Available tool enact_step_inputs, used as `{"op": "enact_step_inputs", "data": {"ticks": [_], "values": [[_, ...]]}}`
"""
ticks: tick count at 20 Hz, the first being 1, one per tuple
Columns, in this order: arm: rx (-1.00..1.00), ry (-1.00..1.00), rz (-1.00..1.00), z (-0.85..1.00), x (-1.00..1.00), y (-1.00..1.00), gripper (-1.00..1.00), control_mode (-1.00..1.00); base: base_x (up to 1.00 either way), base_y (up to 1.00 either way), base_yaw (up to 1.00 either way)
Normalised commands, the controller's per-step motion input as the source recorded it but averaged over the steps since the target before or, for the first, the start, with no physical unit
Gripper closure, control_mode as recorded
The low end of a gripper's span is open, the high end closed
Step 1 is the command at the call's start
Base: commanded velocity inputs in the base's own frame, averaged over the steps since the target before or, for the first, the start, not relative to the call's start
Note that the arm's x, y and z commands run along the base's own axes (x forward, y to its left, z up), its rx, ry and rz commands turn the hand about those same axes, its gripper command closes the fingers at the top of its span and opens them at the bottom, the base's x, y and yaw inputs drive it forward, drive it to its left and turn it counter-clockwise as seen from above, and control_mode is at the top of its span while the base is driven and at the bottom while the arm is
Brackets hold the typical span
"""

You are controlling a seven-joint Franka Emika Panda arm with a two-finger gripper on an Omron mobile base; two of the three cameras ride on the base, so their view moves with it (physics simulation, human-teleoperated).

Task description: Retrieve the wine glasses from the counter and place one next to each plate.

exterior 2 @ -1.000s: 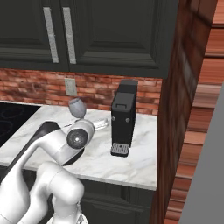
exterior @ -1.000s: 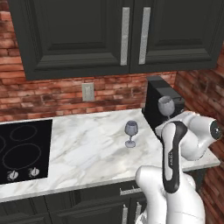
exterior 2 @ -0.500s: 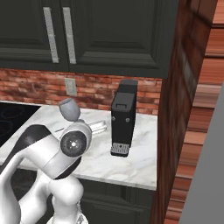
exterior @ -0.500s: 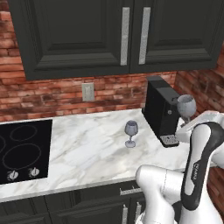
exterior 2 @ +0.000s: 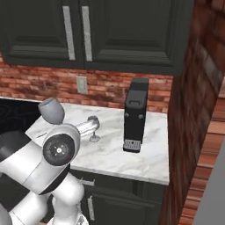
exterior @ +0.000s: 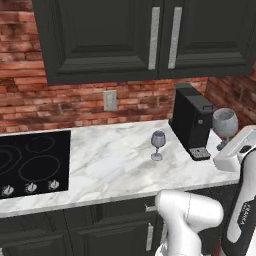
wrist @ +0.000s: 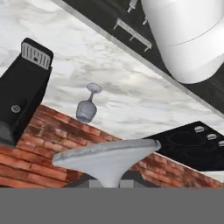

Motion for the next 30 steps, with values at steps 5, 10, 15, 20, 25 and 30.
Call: {"op": "enact_step_inputs", "data": {"ticks": [5, 10, 15, 20, 25, 30], "values": [[0.00, 0.00, 0.00, 0.00, 0.00, 0.00, 1.00, 1.00, -1.00, 0.97, 0.15], [0.00, 0.00, 0.00, 0.00, 0.00, 0.00, 1.00, 1.00, -0.35, 0.95, 0.48], [0.00, 0.00, 0.00, 0.00, 0.00, 0.00, 1.00, 1.00, -0.02, 0.12, 0.99], [0.00, 0.00, 0.00, 0.00, 0.00, 0.00, 1.00, 1.00, 0.00, 0.00, 1.00], [0.00, 0.00, 0.00, 0.00, 0.00, 0.00, 1.00, 1.00, 0.00, 0.00, 1.00], [0.00, 0.00, 0.00, 0.00, 0.00, 0.00, 1.00, 1.00, 0.00, 0.00, 1.00]]}}
